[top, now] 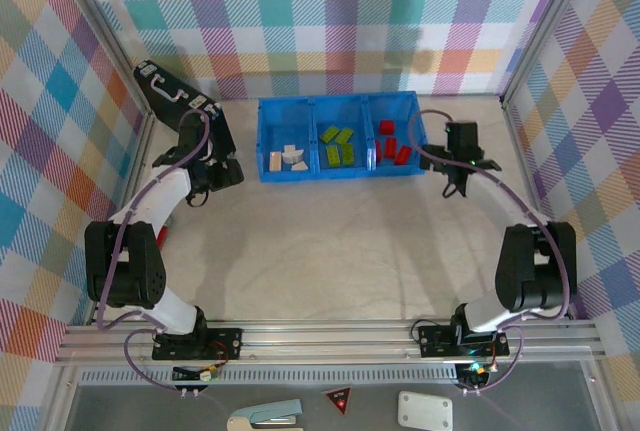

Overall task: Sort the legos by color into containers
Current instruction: Reset both arms

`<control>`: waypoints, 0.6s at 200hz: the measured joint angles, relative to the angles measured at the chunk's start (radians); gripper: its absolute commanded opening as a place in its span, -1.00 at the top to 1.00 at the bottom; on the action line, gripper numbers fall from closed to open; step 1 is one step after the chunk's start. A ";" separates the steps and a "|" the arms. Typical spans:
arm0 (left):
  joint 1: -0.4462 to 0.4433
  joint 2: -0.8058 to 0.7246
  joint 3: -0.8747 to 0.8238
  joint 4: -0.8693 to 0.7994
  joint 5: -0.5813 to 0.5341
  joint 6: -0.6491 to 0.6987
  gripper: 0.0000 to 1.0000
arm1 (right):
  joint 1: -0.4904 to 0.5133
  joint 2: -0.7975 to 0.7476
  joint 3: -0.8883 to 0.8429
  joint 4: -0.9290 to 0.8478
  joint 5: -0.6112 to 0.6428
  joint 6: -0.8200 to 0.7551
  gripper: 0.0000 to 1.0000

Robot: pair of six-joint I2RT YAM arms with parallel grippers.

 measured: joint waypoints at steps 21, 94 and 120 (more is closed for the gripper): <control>0.000 -0.038 -0.099 0.127 -0.043 0.024 -1.00 | -0.033 -0.032 -0.140 0.109 0.011 -0.003 -0.98; 0.000 -0.068 -0.373 0.647 -0.107 0.146 -0.99 | -0.043 -0.042 -0.375 0.494 -0.055 0.001 -0.98; 0.000 -0.031 -0.403 0.772 -0.093 0.175 -1.00 | -0.043 -0.026 -0.460 0.654 -0.093 0.000 -0.98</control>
